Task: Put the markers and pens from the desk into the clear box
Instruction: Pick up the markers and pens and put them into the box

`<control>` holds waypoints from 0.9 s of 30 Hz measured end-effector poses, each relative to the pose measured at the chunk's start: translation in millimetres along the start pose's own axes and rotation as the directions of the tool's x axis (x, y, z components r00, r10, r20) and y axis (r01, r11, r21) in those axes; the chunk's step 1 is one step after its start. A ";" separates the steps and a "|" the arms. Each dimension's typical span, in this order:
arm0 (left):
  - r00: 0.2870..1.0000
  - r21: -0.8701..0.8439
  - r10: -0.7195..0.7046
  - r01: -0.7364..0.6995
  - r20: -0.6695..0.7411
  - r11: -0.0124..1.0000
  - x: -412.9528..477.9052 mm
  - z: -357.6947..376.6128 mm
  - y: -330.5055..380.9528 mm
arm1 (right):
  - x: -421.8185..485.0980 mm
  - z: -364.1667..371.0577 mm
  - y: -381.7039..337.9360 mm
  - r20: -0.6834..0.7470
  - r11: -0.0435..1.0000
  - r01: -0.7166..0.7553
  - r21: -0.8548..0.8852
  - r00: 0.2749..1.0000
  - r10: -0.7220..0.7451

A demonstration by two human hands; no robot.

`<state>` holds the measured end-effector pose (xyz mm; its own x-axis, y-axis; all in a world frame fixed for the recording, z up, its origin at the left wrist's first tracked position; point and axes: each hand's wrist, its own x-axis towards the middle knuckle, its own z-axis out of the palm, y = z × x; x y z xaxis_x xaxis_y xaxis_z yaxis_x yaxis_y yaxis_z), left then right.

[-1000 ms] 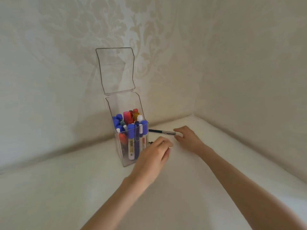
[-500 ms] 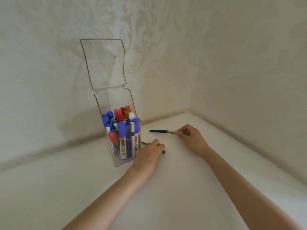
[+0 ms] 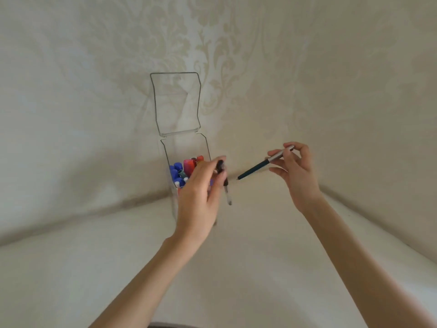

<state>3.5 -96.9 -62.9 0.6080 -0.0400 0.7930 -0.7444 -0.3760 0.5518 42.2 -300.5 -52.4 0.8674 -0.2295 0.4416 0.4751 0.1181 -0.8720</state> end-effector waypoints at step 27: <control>0.960 0.720 -0.054 -0.169 0.276 0.673 24.1 -64.6 -37.0 | -3.3 68.6 -33.5 0.103 0.955 0.199 -0.222 0.978 -0.180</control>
<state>27.9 -24.1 -47.5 0.6998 -0.2734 0.6600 -0.4051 -0.9128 0.0514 33.6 -237.4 -10.1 0.7785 -0.1461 0.6104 0.5930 -0.1475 -0.7916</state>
